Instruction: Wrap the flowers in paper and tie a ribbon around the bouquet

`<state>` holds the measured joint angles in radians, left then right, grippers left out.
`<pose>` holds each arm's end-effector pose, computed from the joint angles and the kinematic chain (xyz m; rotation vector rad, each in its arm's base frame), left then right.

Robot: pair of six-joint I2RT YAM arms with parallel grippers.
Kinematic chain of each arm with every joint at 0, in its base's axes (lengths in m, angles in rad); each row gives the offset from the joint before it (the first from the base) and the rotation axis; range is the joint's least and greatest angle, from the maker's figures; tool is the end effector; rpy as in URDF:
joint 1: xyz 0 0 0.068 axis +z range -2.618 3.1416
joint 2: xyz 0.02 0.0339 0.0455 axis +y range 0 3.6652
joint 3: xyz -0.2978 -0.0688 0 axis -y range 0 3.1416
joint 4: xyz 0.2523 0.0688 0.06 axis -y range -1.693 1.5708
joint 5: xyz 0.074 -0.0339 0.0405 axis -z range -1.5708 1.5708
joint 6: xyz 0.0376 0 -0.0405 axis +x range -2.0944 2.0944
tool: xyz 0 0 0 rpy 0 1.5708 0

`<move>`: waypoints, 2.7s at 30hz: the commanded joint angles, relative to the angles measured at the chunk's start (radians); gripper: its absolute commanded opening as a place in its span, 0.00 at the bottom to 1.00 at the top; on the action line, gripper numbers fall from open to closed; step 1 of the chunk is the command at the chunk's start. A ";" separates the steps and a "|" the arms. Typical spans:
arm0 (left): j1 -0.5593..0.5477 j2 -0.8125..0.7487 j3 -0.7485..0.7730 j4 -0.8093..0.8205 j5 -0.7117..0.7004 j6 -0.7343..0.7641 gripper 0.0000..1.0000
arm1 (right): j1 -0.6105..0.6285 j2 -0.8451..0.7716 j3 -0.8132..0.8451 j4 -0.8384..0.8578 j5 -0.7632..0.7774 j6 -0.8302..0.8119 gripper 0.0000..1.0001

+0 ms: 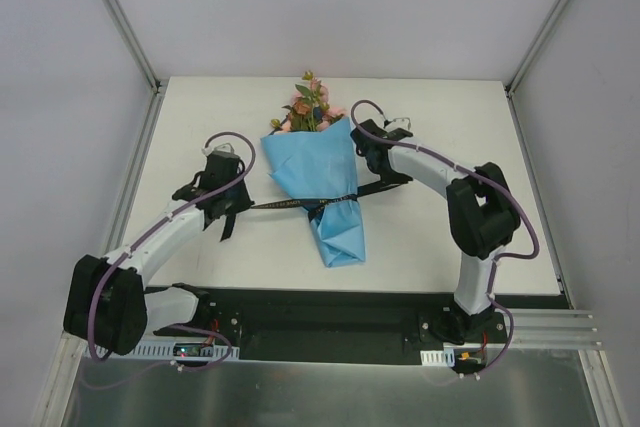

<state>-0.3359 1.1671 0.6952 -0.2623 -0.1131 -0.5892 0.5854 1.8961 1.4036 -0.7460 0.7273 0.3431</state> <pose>0.2258 -0.0743 0.2515 -0.3514 2.2971 -0.3431 0.3465 0.1997 0.2328 -0.1410 2.4534 -0.6504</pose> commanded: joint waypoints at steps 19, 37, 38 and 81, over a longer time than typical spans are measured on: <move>0.751 0.008 -0.099 -0.031 0.418 0.091 0.00 | -0.495 -0.057 -0.161 0.013 -0.431 0.046 0.00; 0.772 -0.012 -0.078 -0.005 0.618 0.059 0.29 | -0.506 -0.032 -0.092 0.000 -0.486 0.019 0.00; 0.769 -0.023 -0.082 -0.012 0.631 0.043 0.35 | -0.507 -0.026 -0.089 -0.013 -0.489 0.025 0.00; -0.204 0.615 0.188 -0.034 0.532 -1.325 0.68 | -0.226 -0.011 -0.156 0.037 -0.743 0.419 0.52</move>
<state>-0.5140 1.7668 0.8829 -0.2241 0.4416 -1.7203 0.3378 1.8759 1.2350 -0.7048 -0.0360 0.7334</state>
